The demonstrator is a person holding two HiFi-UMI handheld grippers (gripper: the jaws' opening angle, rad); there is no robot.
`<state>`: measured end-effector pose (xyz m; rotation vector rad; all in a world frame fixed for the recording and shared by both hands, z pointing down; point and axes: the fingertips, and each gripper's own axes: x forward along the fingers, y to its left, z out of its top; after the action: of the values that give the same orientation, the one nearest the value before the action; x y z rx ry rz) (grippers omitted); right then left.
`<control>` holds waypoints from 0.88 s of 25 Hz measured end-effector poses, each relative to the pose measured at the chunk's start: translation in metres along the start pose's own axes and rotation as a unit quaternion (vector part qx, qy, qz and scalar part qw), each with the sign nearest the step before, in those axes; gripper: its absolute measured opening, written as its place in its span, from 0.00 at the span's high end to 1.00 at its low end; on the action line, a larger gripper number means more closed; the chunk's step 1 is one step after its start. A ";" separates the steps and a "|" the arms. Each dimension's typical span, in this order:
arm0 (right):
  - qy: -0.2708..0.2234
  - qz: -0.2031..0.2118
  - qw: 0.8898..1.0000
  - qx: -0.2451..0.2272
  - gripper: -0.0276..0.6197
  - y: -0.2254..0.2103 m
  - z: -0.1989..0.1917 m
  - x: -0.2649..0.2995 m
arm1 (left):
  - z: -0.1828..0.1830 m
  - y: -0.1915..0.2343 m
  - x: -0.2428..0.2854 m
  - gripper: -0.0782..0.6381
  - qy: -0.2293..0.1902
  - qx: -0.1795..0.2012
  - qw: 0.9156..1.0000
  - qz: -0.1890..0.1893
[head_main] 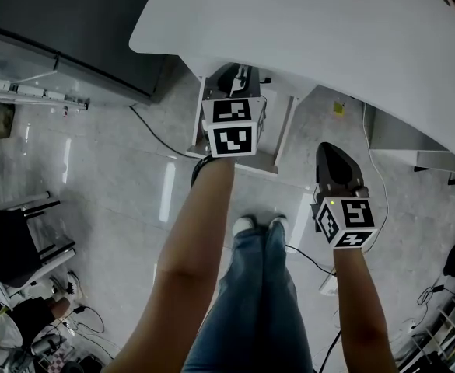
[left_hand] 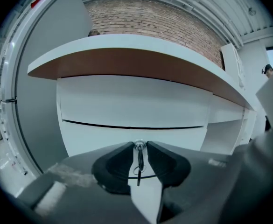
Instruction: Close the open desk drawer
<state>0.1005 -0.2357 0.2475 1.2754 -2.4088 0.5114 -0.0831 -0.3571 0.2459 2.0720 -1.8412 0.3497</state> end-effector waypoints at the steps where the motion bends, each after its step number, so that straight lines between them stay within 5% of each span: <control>1: 0.000 -0.002 1.000 0.002 0.96 0.000 -0.001 0.000 | 0.001 0.000 0.001 0.75 -0.002 0.000 1.000 0.000; 15: 0.001 -0.017 0.999 0.027 0.96 0.002 -0.014 -0.005 | 0.004 0.000 0.012 0.75 0.008 0.025 1.000 -0.004; 22: 0.010 0.003 1.000 0.025 0.96 -0.002 -0.015 -0.005 | -0.003 -0.008 -0.002 0.72 0.010 0.000 1.000 -0.019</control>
<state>0.1068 -0.2259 0.2581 1.2775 -2.3974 0.5872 -0.0750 -0.3530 0.2472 2.0925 -1.7877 0.3600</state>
